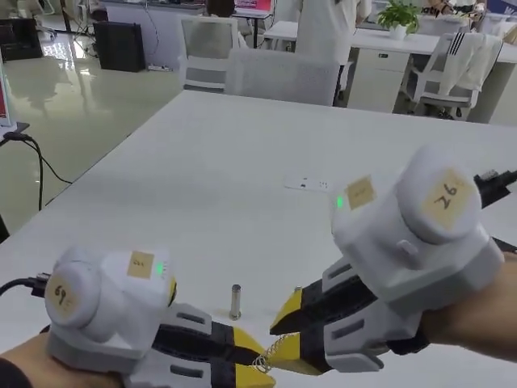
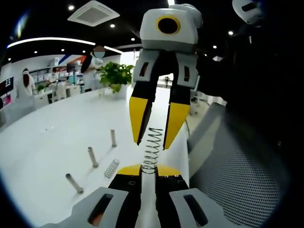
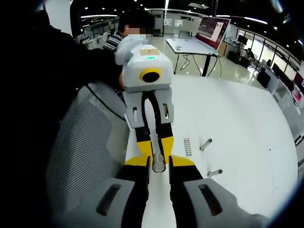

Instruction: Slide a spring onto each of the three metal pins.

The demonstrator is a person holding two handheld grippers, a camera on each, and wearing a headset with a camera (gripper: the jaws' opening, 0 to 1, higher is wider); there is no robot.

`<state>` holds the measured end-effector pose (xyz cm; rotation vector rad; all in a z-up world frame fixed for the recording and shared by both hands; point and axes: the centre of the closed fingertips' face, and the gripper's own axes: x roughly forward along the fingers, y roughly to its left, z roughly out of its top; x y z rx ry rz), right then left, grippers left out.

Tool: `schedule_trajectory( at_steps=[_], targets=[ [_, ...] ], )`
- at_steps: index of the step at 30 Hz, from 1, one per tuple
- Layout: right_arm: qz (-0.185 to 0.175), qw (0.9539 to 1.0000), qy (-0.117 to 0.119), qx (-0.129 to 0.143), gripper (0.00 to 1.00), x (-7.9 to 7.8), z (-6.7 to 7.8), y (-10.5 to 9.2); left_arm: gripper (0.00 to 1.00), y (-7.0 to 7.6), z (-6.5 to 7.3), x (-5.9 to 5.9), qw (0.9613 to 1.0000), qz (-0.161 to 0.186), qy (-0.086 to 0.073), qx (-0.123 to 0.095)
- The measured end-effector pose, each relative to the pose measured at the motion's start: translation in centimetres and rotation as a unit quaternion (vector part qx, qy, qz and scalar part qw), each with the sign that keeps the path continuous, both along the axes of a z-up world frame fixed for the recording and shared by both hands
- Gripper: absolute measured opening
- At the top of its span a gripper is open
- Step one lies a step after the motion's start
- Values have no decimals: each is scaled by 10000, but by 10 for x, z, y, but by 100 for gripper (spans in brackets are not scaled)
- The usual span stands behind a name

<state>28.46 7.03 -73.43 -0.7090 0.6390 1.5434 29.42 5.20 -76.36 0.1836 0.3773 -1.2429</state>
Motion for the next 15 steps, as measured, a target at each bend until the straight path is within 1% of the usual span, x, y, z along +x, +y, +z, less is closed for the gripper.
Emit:
schedule_trajectory(
  at_steps=[3,7,12,15],
  targets=[
    [3,9999,105,-98,14,-3,-6,-1,2,0,1,0,10000,0,-14,-20],
    [27,9998,135,-175,13,-5,-12,1,2,-1,2,0,10000,-3,-18,-44],
    [21,9996,142,-230,11,-4,-15,2,2,-1,3,-1,10000,-11,-15,-51],
    [30,9996,90,-278,9,-3,-17,1,2,-1,3,0,10000,-2,-19,-60]
  ],
)
